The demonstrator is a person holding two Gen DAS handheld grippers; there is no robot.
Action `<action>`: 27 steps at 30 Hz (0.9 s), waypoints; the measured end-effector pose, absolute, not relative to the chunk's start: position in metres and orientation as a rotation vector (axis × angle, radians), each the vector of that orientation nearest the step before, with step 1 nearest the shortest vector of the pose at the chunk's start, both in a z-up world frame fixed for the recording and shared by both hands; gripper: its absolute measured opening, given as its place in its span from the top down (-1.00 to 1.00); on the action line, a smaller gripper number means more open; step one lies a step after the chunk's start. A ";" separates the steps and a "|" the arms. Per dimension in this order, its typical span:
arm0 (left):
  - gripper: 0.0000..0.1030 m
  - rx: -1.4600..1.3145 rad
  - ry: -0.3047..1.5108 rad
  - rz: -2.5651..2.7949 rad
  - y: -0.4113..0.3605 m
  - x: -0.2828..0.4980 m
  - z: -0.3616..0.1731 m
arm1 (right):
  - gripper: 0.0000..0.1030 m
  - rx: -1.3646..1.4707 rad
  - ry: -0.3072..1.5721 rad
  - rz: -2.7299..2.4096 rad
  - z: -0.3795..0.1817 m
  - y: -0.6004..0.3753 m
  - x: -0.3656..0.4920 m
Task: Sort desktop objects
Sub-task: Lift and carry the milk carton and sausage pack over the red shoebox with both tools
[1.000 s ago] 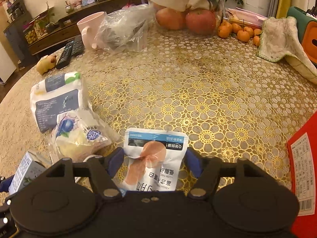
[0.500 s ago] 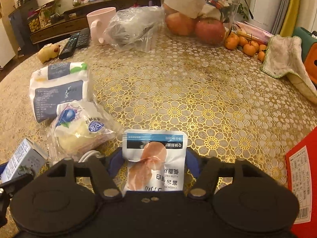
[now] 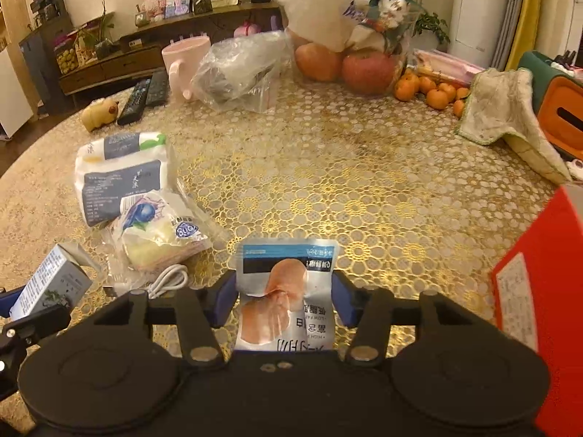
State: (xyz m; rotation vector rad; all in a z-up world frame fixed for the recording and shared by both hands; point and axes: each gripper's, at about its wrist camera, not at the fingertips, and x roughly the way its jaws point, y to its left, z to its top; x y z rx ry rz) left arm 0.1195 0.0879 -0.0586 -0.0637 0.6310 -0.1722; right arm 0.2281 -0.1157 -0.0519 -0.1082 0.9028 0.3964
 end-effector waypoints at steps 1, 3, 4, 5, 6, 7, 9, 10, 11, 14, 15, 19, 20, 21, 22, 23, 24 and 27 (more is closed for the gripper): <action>0.43 -0.064 0.630 -0.175 0.085 0.118 -0.056 | -0.03 -0.102 0.898 0.398 -0.049 -0.119 0.226; 0.43 -0.062 0.626 -0.182 0.079 0.116 -0.051 | -0.03 -0.090 0.890 0.396 -0.043 -0.126 0.221; 0.43 -0.059 0.623 -0.186 0.076 0.114 -0.049 | -0.03 -0.082 0.884 0.399 -0.040 -0.131 0.218; 0.43 -0.055 0.620 -0.191 0.072 0.113 -0.046 | -0.03 -0.075 0.878 0.400 -0.037 -0.135 0.215; 0.43 -0.051 0.616 -0.196 0.069 0.111 -0.043 | -0.03 -0.070 0.872 0.401 -0.034 -0.139 0.212; 0.43 -0.045 0.612 -0.201 0.065 0.110 -0.040 | -0.03 -0.064 0.866 0.405 -0.030 -0.143 0.209; 0.43 -0.037 0.608 -0.215 0.056 0.108 -0.034 | -0.03 -0.055 0.856 0.406 -0.023 -0.152 0.202; 0.43 -0.033 0.605 -0.222 0.051 0.107 -0.031 | -0.03 -0.049 0.851 0.408 -0.019 -0.157 0.199; 0.43 -0.029 0.603 -0.230 0.047 0.106 -0.028 | -0.03 -0.045 0.848 0.411 -0.014 -0.162 0.195; 0.43 -0.025 0.597 -0.255 0.031 0.102 -0.019 | -0.03 -0.040 0.828 0.411 0.001 -0.177 0.186; 0.43 -0.023 0.594 -0.263 0.026 0.102 -0.017 | -0.03 -0.037 0.823 0.409 0.005 -0.182 0.183; 0.43 -0.002 0.575 -0.295 0.001 0.097 -0.004 | -0.03 -0.020 0.805 0.403 0.022 -0.203 0.173; 0.43 0.006 0.571 -0.304 -0.006 0.096 -0.001 | -0.03 -0.015 0.798 0.402 0.027 -0.209 0.171; 0.43 0.012 0.566 -0.315 -0.012 0.096 0.002 | -0.03 -0.012 0.791 0.400 0.031 -0.215 0.169; 0.43 0.018 0.561 -0.325 -0.019 0.095 0.006 | -0.03 -0.006 0.782 0.399 0.036 -0.221 0.167; 0.43 0.026 0.555 -0.335 -0.026 0.095 0.009 | -0.03 -0.001 0.772 0.398 0.041 -0.227 0.166; 0.43 0.034 0.550 -0.346 -0.033 0.094 0.013 | -0.03 0.001 0.762 0.394 0.046 -0.234 0.164; 0.43 0.058 0.538 -0.381 -0.055 0.095 0.022 | -0.03 0.013 0.735 0.381 0.058 -0.253 0.160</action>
